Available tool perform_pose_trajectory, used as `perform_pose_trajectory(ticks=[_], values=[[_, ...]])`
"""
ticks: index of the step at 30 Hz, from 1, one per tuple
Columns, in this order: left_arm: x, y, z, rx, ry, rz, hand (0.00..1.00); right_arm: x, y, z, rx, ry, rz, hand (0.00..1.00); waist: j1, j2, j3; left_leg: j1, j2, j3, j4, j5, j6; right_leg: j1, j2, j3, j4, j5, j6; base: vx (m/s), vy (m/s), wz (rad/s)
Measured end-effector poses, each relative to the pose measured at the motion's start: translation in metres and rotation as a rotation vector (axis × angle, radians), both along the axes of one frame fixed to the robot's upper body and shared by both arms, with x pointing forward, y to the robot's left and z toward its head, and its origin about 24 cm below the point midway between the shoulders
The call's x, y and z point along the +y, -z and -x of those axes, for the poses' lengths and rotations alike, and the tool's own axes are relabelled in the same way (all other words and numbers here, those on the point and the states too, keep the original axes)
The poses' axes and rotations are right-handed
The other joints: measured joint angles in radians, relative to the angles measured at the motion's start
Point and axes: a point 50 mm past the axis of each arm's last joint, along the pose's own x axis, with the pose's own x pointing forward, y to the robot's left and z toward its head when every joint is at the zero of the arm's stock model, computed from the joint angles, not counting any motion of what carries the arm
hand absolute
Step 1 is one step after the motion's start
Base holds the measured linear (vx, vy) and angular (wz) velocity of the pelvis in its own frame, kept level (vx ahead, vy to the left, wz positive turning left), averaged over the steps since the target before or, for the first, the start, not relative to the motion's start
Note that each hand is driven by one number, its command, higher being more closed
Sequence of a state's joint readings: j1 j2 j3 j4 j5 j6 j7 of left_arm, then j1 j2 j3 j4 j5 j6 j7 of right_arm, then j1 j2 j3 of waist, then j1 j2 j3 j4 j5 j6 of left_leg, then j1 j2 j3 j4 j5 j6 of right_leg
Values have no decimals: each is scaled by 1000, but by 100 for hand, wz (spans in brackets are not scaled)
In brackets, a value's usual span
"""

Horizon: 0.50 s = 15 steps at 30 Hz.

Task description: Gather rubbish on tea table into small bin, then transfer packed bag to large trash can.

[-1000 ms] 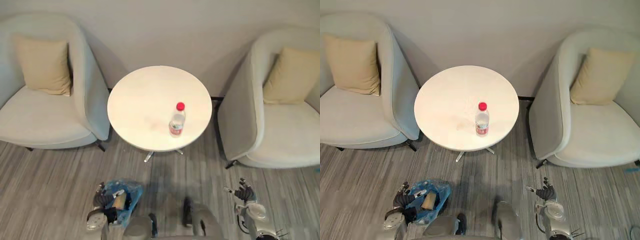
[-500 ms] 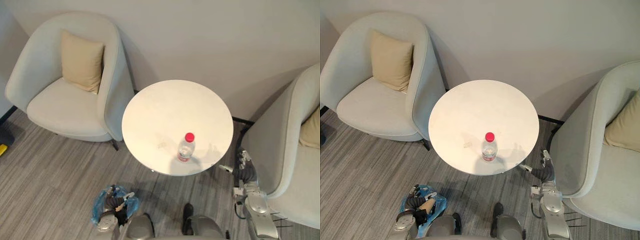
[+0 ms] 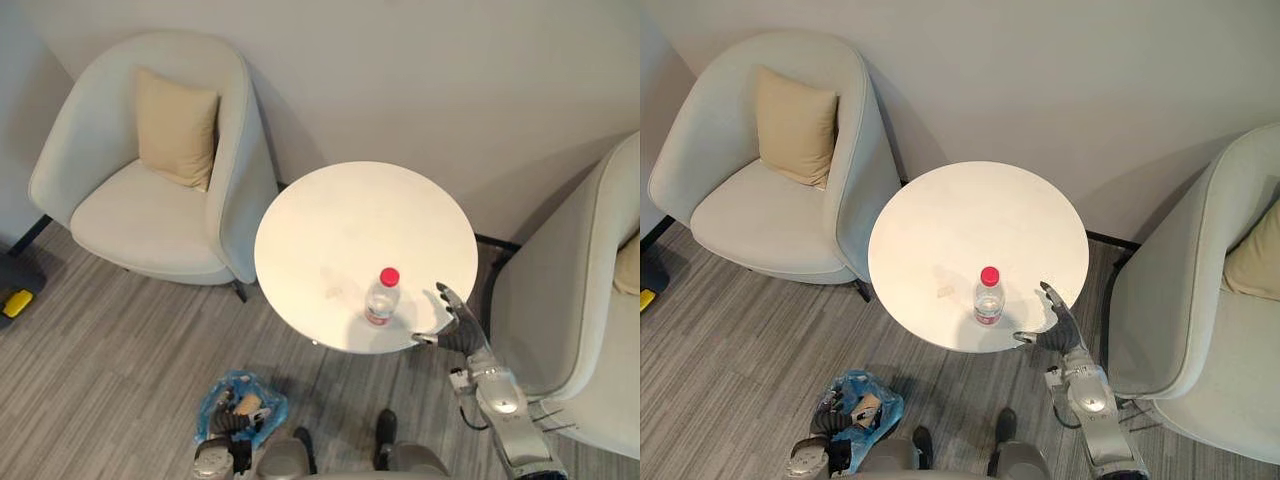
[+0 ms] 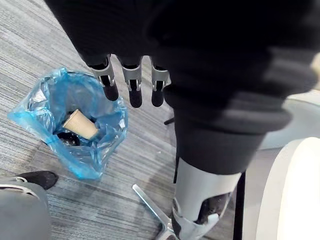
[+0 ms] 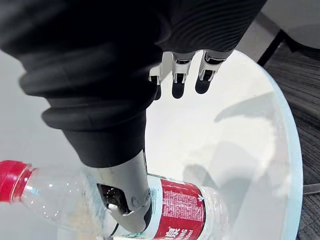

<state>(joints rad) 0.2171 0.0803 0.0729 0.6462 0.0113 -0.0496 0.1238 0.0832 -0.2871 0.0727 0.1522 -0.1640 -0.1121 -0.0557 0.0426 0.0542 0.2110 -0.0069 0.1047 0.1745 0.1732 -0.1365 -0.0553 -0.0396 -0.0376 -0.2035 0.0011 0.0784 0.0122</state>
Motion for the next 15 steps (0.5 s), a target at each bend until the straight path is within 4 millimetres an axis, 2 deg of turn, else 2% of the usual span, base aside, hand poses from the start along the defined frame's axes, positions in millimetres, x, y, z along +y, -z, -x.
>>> perform_pose_trajectory(ticks=[3, 6, 10, 12, 13, 15], values=[[0, 2, 2, 11, 8, 8, 0, 4, 4, -11, 17, -14, 9, 0, 4, 4, 1, -22, -1, -15, 3, 0, 0, -4, -2, -13, -1, 1, -1, -66, -10, 13], [0, 2, 3, 11, 6, 10, 0, 9, -3, -26, -9, -45, 29, 0, 29, 12, 5, -56, -3, -24, 14, 1, 1, -38, -4, -17, 0, 8, -3, -33, -3, 8], [0, 2, 4, 14, 0, 14, 0, 13, -13, -46, -45, -46, 42, 0, 33, 41, 24, -77, -12, -58, 22, 12, 4, -40, -13, -49, 1, 10, -3, -13, 9, 22], [0, 2, 4, 13, -2, 16, 0, 17, -15, -52, -53, -53, 47, 0, 34, 46, 29, -84, -15, -65, 24, 13, 5, -42, -14, -56, 1, 10, -3, -19, 14, 15], [0, 2, 4, 12, -6, 19, 0, 20, -16, -54, -58, -52, 41, 100, 43, 47, 31, -89, -15, -70, 27, 13, 5, -43, -15, -61, 2, 10, -3, -17, 9, 9], [-1, 3, 3, 10, -7, 24, 0, 22, -17, -58, -61, -45, 36, 100, 55, 48, 33, -95, -15, -74, 33, 13, 5, -46, -15, -63, 3, 9, -3, -21, 8, 8]])
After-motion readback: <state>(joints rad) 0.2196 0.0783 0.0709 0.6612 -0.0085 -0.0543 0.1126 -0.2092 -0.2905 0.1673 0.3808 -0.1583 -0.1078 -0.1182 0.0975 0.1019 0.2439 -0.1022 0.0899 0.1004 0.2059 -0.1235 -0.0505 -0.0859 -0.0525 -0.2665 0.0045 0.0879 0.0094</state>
